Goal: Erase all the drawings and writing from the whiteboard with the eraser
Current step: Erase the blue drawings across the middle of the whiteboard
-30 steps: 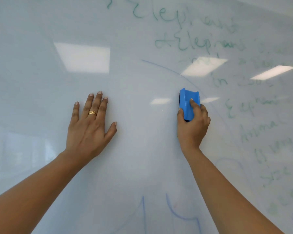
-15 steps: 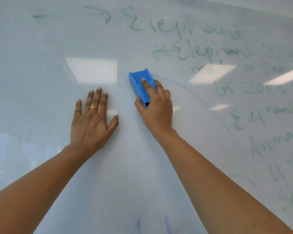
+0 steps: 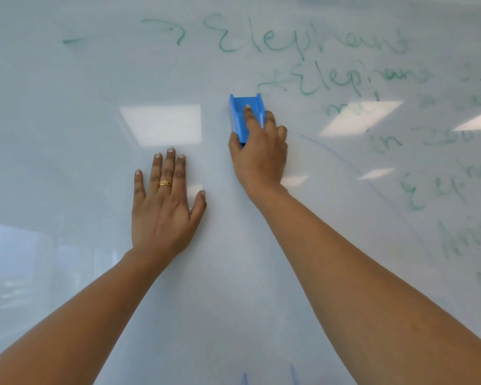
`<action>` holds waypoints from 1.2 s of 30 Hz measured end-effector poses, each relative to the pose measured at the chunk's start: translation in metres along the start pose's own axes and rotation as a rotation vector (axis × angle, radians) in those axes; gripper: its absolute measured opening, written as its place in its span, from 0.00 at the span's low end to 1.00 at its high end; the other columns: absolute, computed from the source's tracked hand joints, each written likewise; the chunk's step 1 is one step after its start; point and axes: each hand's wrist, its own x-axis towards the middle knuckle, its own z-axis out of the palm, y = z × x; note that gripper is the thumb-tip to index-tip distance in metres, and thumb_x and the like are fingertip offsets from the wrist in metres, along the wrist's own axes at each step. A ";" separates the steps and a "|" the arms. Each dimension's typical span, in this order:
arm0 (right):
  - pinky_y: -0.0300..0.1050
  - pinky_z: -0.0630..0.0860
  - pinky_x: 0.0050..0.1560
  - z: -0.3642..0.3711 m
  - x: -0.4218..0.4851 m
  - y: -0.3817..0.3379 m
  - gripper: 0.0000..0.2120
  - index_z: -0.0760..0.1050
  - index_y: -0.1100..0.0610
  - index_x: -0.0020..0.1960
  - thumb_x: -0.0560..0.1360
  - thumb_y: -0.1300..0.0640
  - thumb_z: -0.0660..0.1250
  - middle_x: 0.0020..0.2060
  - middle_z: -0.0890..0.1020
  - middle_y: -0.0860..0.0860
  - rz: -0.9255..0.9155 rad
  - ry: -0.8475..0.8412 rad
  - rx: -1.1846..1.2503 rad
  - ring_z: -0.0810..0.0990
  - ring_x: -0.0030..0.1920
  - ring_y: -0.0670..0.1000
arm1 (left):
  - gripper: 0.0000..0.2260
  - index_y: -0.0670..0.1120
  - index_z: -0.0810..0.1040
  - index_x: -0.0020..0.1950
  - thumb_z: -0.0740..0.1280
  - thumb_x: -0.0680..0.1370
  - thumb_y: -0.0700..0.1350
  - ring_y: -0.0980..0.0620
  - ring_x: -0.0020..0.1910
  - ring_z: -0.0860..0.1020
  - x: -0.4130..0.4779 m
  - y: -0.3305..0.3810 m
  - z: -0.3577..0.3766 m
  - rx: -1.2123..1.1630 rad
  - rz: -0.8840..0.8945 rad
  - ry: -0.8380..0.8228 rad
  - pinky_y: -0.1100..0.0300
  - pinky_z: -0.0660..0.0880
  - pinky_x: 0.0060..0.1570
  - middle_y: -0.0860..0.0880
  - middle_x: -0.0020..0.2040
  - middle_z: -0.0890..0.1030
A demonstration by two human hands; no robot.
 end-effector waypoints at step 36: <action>0.50 0.75 0.46 -0.009 -0.092 0.033 0.24 0.70 0.54 0.68 0.73 0.50 0.57 0.65 0.72 0.59 -0.119 0.016 0.079 0.75 0.48 0.60 | 0.33 0.43 0.53 0.77 0.42 0.76 0.59 0.48 0.76 0.51 -0.008 0.005 0.002 -0.029 -0.052 0.021 0.50 0.43 0.72 0.46 0.77 0.54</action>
